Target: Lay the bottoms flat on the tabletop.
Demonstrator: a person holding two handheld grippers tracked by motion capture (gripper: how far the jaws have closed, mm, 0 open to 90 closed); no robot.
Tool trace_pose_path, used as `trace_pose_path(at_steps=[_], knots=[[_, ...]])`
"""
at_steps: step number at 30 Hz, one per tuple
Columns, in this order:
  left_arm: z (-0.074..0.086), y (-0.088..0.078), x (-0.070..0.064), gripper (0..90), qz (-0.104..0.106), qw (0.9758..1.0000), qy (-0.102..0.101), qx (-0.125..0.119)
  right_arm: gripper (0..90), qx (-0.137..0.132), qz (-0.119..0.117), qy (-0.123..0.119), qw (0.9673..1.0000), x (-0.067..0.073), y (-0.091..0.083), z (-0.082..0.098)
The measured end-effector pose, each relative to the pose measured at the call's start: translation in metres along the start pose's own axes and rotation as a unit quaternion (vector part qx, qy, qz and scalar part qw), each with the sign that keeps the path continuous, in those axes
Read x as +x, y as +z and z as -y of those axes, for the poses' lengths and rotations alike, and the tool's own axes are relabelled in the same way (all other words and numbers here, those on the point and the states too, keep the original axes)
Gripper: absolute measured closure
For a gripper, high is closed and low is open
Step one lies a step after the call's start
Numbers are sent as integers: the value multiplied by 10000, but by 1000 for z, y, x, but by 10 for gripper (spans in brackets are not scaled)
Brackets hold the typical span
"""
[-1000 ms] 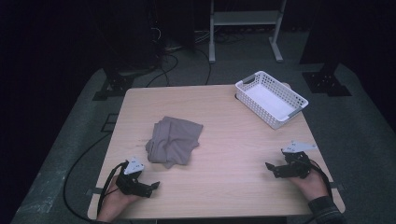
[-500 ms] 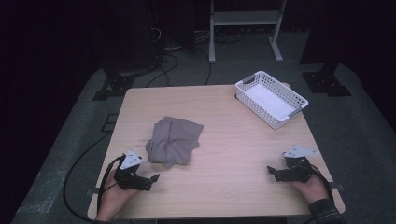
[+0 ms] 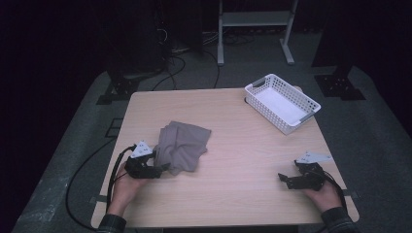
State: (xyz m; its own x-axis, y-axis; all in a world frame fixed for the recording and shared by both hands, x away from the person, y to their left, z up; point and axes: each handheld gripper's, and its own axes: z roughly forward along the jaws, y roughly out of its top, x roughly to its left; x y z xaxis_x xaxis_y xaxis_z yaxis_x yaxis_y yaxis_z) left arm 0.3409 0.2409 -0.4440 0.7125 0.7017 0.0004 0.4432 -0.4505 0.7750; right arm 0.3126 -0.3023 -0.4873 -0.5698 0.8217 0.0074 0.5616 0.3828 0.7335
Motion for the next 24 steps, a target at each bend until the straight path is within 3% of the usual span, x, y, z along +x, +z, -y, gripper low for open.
trace_pose_path(at_steps=[3, 5, 7, 11, 16, 20, 24], knots=[[0, 1, 2, 579, 111, 9999, -88, 26, 114, 1, -3, -4, 10000, 0, 0, 0], [-1, 0, 4, 737, 265, 9993, -260, 24, 113, 1, -11, -12, 10000, 0, 0, 0], [-4, -5, 4, 825, 462, 9983, -357, -46, 113, 3, -15, -12, 10000, 0, 0, 0], [-16, -12, -5, 842, 605, 9975, -212, -283, 113, 2, -17, -16, 10000, 0, 0, 0], [-43, -12, -27, 842, 807, 9950, 87, -590, 113, 6, -26, -26, 10000, 0, 1, -1], [-65, 0, -43, 841, 990, 9918, 192, -786, 113, 6, -25, -29, 10000, 0, 1, -1], [-81, 20, -60, 841, 1162, 9895, 289, -806, 113, 7, -26, -28, 10000, 0, 1, -1]])
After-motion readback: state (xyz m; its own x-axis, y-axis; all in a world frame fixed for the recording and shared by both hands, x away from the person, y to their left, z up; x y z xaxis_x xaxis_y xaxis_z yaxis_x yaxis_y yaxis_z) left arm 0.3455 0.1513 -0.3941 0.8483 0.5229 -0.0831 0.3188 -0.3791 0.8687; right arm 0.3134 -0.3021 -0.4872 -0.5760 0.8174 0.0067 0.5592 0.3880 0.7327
